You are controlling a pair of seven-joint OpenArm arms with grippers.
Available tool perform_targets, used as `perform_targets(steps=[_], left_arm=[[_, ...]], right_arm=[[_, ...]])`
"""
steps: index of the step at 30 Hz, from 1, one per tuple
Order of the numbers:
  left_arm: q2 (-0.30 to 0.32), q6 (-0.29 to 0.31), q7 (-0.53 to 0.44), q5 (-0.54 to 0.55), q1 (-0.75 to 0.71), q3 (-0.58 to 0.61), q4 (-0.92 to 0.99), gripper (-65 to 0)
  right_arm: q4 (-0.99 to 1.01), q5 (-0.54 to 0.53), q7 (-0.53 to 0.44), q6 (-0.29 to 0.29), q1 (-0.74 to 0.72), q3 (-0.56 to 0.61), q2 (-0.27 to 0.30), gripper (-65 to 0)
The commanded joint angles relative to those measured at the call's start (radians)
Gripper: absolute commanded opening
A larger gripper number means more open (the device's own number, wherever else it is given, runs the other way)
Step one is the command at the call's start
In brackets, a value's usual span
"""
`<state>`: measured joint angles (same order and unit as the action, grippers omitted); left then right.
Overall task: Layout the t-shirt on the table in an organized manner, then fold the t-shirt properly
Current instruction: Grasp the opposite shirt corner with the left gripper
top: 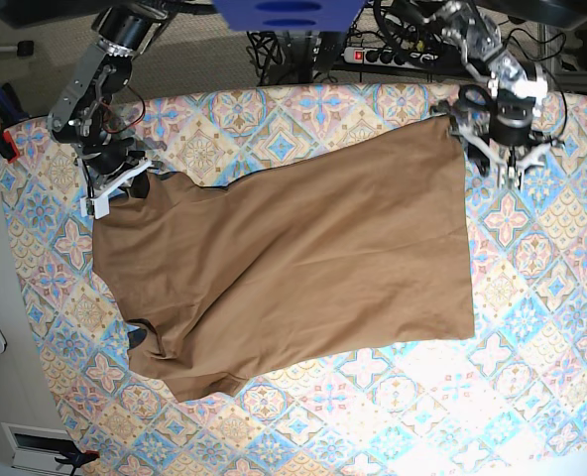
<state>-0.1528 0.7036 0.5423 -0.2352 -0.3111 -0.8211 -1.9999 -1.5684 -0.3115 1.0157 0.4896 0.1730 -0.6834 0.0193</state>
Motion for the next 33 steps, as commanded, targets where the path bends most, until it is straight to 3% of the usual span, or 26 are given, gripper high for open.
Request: perform_targets(steps=[1, 3, 6, 8, 13, 15, 19, 26, 33], left_arm=[[-0.004, -0.005, -0.018, 0.046, -0.016, -0.001, -0.019, -33.7], [-0.004, -0.005, -0.017, 0.118, -0.058, -0.001, -0.019, -32.7], [-0.004, -0.005, 0.026, 0.213, -0.102, -0.001, -0.019, -24.8], [-0.004, -0.005, 0.109, 0.26, -0.109, -0.001, -0.019, -21.5], [0.1, -0.005, 0.367, 0.34, -0.102, 0.033, -0.012, -21.4], [0.134, -0.005, 0.419, 0.368, -0.101, 0.056, -0.009, -21.4], [0.154, -0.005, 0.433, 0.399, -0.101, 0.113, 0.018, -21.4], [0.101, -0.005, 0.434, 0.405, -0.098, 0.124, 0.023, -21.4], [0.1, -0.005, 0.434, 0.403, -0.101, 0.162, 0.026, -22.0]], right_arm=[[0.006, 0.031, 0.056, 0.004, 0.007, 0.003, 0.001, -65.0], [0.009, 0.031, 0.056, 0.004, 0.007, 0.004, 0.001, -65.0], [0.009, 0.033, 0.061, 0.004, 0.007, 0.004, 0.001, -65.0], [0.009, 0.033, 0.061, 0.004, 0.007, 0.004, 0.001, -65.0], [0.009, 0.033, 0.062, 0.004, 0.01, 0.004, 0.001, -65.0], [0.009, 0.033, 0.062, 0.004, 0.01, 0.004, 0.001, -65.0], [0.009, 0.033, 0.064, 0.004, 0.01, 0.004, 0.001, -65.0], [0.009, 0.033, 0.064, 0.004, 0.032, 0.004, 0.0, -65.0], [0.009, 0.033, 0.062, 0.004, 0.036, 0.004, 0.0, -65.0]])
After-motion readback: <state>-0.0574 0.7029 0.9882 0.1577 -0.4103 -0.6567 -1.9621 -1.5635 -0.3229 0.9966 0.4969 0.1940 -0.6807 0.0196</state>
